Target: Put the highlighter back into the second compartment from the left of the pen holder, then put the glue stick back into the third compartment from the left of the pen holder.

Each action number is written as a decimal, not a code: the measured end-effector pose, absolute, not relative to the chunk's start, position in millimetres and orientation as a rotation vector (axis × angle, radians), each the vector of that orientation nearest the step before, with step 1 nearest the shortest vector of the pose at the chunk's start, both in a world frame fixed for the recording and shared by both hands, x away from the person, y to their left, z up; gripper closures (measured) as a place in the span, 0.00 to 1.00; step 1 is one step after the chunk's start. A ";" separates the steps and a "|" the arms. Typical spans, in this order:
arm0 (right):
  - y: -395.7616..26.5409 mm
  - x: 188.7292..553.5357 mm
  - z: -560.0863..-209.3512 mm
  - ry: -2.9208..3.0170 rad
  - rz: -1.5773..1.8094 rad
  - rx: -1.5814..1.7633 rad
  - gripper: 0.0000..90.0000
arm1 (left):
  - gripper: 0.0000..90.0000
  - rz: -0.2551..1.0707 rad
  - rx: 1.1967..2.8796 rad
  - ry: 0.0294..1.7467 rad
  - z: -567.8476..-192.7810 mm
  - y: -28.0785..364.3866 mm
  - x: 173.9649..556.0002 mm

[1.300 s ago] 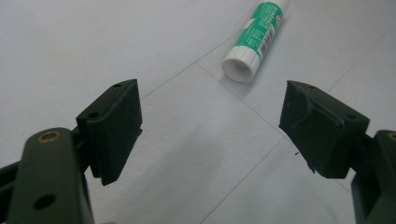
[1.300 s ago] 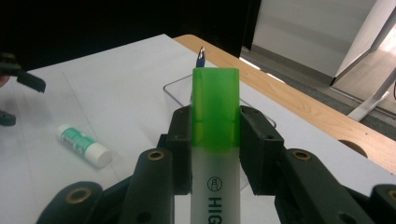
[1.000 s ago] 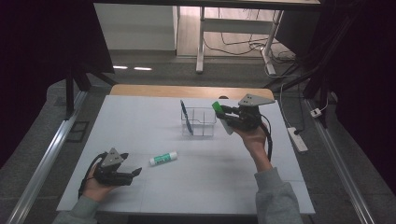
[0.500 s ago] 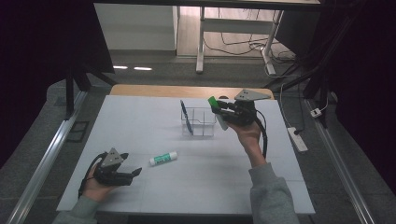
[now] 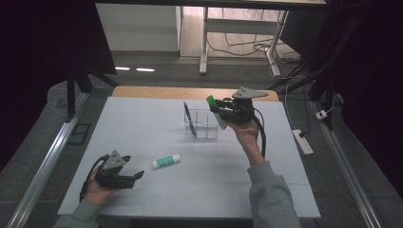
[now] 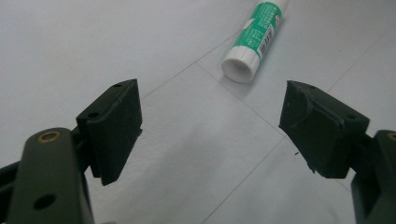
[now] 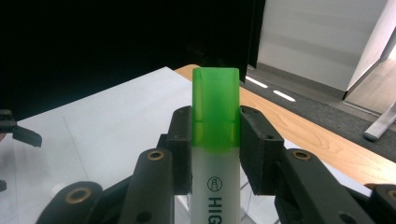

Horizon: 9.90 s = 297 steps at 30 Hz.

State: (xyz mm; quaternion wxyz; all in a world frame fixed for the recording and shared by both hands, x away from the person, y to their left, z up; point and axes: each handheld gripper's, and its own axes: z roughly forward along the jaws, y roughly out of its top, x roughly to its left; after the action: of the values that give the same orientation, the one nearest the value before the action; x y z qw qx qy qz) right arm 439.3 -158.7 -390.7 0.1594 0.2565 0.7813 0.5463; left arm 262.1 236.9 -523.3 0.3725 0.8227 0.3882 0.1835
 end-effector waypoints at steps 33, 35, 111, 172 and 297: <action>-118.6 465.5 -395.6 2.220 1.600 0.742 0.74 | 0.23 0.470 2.109 0.983 -523.6 237.0 261.8; -117.2 467.5 -396.9 2.221 1.605 0.744 0.74 | 0.23 0.472 2.112 0.983 -523.9 237.2 262.0; -172.2 428.5 -441.6 2.295 1.508 0.782 0.52 | 0.23 0.483 2.143 0.993 -527.5 236.4 262.8; -284.1 318.9 -480.7 2.346 1.257 0.937 0.46 | 0.23 0.484 2.143 0.994 -527.2 235.8 264.2; -285.6 323.1 -486.9 2.383 1.214 0.947 0.45 | 0.72 0.205 2.544 0.663 -508.5 165.1 337.3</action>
State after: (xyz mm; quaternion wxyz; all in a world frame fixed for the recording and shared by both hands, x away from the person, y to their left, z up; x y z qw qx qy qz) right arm 323.1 -285.6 -486.9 0.1516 0.3298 0.8304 0.4228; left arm 337.3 165.1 -508.5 0.2496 0.9343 0.2434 0.0751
